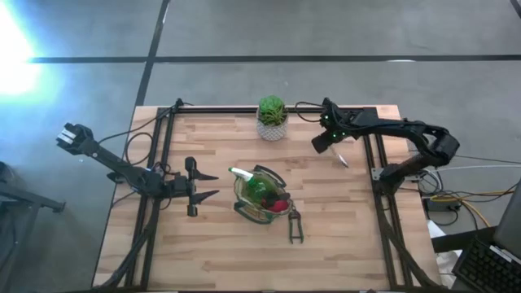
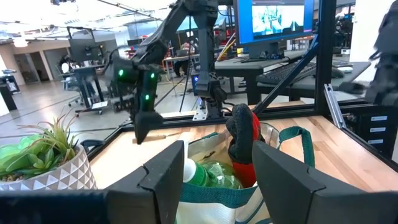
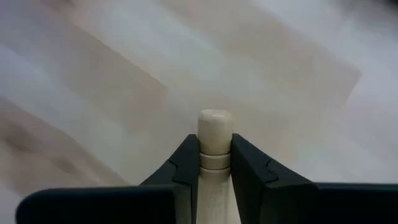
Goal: Pick & Place Garden tools in Gardening bag
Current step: Put the brown trowel into the white gardening bag
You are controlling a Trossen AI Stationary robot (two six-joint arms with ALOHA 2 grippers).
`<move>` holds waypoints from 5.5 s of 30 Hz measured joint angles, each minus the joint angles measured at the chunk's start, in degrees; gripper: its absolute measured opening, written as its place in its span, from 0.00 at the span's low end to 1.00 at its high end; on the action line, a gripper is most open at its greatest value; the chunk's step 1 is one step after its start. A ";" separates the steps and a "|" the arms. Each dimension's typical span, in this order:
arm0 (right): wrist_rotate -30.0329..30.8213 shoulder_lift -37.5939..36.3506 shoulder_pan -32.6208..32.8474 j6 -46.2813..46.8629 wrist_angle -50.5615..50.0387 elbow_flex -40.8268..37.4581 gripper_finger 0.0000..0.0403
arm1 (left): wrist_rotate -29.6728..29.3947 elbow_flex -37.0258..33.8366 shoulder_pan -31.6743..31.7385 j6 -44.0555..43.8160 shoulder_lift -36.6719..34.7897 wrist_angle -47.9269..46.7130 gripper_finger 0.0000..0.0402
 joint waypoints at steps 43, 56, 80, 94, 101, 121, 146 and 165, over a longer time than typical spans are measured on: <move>16.94 -29.02 44.88 -6.46 45.33 -3.63 0.12 | 0.01 0.00 -0.01 0.00 0.00 0.00 0.48; 10.65 -23.39 48.50 -10.84 58.30 -3.61 0.12 | 0.01 0.00 0.00 0.02 -0.02 0.30 0.48; 4.73 -2.64 48.46 -16.28 53.90 18.36 0.12 | 0.48 7.08 3.65 1.31 0.53 3.16 0.48; 4.57 2.85 48.59 -16.73 48.42 25.29 0.12 | 1.72 22.98 10.16 -3.29 14.15 -5.52 0.60; 4.55 2.55 48.61 -16.28 48.40 24.48 0.12 | 1.80 31.23 10.93 -0.41 21.16 -8.55 0.68; 2.82 2.77 48.61 -17.20 48.79 24.26 0.12 | 7.21 39.86 12.09 -2.11 30.27 -7.34 0.68; 0.95 2.73 48.64 -16.70 49.08 23.96 0.12 | 9.01 41.49 12.46 -4.66 31.30 -7.75 0.23; -1.07 2.32 48.72 -12.93 48.37 24.83 0.33 | 9.16 41.62 12.55 -2.90 31.13 -10.65 0.18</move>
